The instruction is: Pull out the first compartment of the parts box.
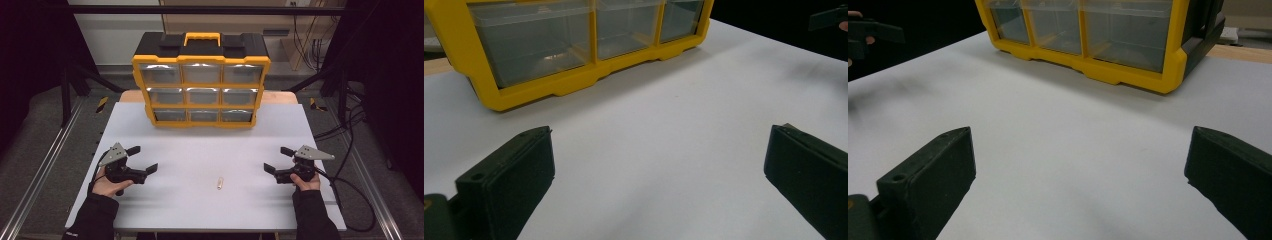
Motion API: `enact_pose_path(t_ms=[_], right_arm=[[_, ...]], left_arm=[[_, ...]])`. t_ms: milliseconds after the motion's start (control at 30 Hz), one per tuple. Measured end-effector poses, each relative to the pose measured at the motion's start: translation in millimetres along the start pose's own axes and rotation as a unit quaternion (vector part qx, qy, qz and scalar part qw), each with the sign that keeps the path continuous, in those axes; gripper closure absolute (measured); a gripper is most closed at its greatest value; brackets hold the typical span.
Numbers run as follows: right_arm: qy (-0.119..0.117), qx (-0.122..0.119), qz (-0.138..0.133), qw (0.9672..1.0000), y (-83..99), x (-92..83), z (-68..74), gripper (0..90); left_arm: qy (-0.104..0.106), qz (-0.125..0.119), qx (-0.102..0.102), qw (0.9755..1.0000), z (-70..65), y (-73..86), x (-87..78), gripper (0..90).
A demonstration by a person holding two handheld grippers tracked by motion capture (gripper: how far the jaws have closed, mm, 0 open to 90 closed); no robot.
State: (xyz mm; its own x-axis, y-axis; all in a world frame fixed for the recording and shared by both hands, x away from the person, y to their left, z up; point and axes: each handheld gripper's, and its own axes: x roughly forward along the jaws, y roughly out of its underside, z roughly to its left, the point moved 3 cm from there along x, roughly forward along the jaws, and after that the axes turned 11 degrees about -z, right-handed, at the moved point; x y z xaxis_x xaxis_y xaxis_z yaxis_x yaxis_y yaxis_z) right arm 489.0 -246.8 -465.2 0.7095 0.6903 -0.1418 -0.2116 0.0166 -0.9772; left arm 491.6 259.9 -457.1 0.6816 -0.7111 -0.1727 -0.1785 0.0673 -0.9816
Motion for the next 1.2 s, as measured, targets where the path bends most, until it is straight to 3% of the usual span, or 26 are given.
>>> enact_pose_path(t_ms=[900,1200], right_arm=[[0.000,0.003,0.000,1.0000,-0.9,-0.5,-0.3,0.6],[0.000,0.002,-0.001,1.0000,-0.9,-0.2,-0.5,0.6]], left_arm=[[-0.003,-0.006,0.009,0.9999,-1.7,-24.4,3.3,0.0],[0.000,-0.004,0.022,0.9998,-3.3,-34.0,8.1,0.0]])
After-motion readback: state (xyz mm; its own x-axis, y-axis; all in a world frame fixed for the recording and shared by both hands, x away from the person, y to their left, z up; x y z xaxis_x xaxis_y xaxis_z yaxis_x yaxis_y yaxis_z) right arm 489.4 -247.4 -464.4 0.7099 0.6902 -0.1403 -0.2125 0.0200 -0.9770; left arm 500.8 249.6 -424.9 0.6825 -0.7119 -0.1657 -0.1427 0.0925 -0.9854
